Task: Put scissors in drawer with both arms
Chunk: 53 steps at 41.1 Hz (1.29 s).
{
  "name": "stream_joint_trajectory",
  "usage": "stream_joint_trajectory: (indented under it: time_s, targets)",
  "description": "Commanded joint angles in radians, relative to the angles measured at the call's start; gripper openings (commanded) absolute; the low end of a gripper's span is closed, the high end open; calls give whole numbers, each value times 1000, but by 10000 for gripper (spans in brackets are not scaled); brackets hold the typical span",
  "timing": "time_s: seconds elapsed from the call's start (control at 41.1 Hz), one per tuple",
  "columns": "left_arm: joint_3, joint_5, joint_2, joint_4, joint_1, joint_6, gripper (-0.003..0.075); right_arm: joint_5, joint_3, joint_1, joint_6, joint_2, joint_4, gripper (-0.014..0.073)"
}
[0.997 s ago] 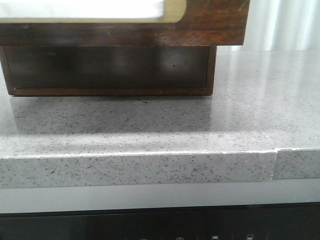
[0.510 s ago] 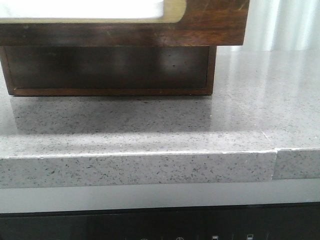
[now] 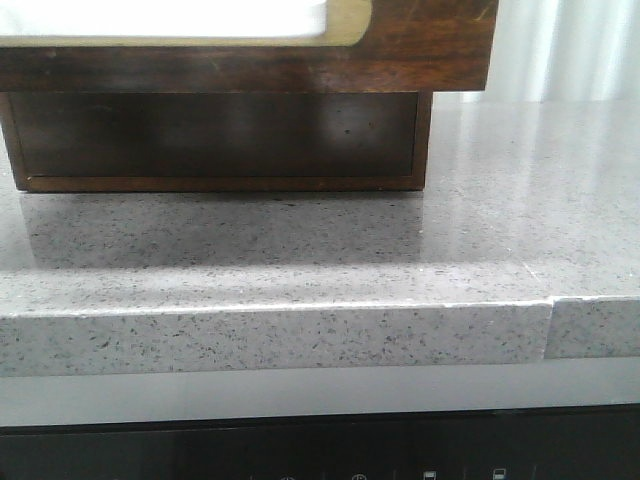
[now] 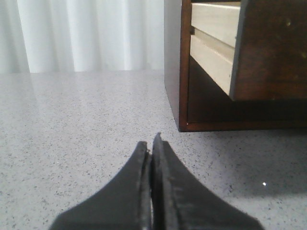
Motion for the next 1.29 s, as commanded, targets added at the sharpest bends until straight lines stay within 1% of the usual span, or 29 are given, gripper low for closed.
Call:
stream_joint_trajectory:
  time_s: [0.0,0.365,0.486,0.535,0.729,1.264]
  targets:
    - [25,-103,-20,-11,2,-7,-20,-71,-23,-2,-4,5,-12,-117]
    - [25,-118,-18,12,3,-19,-20,-71,-23,-2,-4,5,-12,-117]
    - [25,-109,-18,68,3,-104,-20,-71,-23,-2,-4,5,-12,-117]
    - [25,-109,-18,84,3,-117,-20,-71,-23,-2,-4,5,-12,-117]
    - [25,-109,-18,74,38,-117,-20,-71,-23,-2,-4,5,-12,-117]
    - [25,-109,-18,64,22,-117,-20,-71,-23,-2,-4,5,-12,-117]
